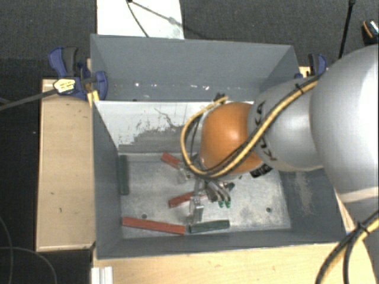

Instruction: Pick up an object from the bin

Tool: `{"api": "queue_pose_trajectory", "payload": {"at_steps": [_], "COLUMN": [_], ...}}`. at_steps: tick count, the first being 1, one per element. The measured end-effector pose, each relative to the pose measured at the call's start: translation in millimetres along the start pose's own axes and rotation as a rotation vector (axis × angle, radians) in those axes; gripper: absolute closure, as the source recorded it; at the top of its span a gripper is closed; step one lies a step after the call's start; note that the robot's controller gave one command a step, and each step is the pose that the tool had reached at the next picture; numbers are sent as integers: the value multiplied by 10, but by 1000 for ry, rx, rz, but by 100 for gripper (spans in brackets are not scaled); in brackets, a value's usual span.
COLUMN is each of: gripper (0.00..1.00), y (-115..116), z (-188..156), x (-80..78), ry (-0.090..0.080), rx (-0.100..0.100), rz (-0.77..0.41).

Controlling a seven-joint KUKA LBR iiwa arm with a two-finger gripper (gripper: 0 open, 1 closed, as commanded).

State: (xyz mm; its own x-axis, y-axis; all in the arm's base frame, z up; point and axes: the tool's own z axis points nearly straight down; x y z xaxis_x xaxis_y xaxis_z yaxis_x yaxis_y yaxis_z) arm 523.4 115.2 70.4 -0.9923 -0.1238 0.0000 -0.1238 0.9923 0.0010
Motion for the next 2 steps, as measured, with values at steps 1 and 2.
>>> {"api": "queue_pose_trajectory", "payload": {"at_steps": [1,2], "gripper": [0,100], "y": [-224,-210], "z": [2,1], "x": [91,89], "ry": [3,3], "rx": [2,0], "rz": [9,14]}}
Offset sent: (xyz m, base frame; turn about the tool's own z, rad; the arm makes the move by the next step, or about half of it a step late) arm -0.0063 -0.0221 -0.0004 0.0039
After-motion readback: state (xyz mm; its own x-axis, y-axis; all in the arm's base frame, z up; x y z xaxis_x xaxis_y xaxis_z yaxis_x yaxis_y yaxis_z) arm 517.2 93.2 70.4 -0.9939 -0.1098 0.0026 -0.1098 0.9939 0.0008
